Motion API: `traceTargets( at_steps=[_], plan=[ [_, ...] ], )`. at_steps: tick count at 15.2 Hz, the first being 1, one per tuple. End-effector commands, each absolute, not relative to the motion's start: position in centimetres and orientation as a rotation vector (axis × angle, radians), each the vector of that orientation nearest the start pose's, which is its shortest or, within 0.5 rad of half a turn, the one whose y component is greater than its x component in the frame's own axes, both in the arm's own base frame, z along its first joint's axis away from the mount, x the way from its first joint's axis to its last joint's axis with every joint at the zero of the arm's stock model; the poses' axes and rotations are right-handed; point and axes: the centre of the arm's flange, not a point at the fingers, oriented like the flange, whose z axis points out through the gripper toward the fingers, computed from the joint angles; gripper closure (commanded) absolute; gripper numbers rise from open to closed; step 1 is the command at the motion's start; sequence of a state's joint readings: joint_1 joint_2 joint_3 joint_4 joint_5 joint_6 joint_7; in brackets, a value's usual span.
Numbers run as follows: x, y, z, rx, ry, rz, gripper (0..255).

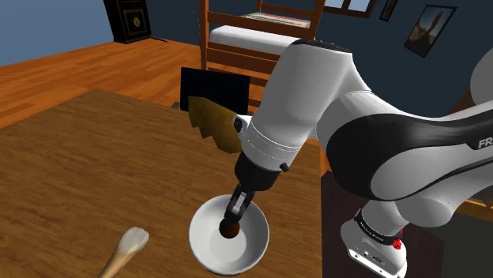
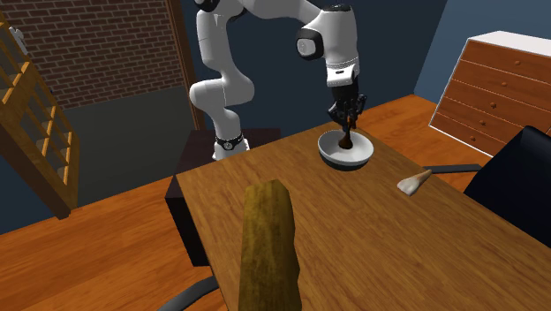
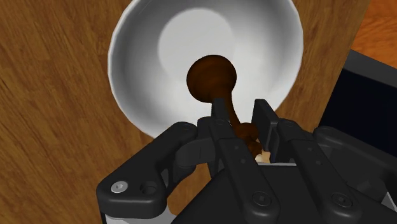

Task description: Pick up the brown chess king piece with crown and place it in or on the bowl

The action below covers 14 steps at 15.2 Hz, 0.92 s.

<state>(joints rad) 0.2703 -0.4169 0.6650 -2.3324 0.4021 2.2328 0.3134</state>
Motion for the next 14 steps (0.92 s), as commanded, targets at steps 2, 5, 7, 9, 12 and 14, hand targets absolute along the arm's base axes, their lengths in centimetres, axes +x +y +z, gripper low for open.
traceTargets(
  at_steps=[2, 5, 7, 9, 12, 14],
  plan=[
    [25.4, 39.8, 48.6, -2.852, -0.580, -0.230, 0],
    [25.4, 39.8, 48.6, -2.852, -0.580, -0.230, 0],
    [25.3, 39.4, 49.8, -2.852, -0.580, -0.230, 0],
    [25.0, 38.8, 52.4, -2.852, -0.580, -0.230, 0],
    [24.9, 38.5, 53.4, -2.852, -0.580, -0.230, 0],
    [24.9, 38.5, 53.4, -2.852, -0.580, -0.230, 0]
  ],
)
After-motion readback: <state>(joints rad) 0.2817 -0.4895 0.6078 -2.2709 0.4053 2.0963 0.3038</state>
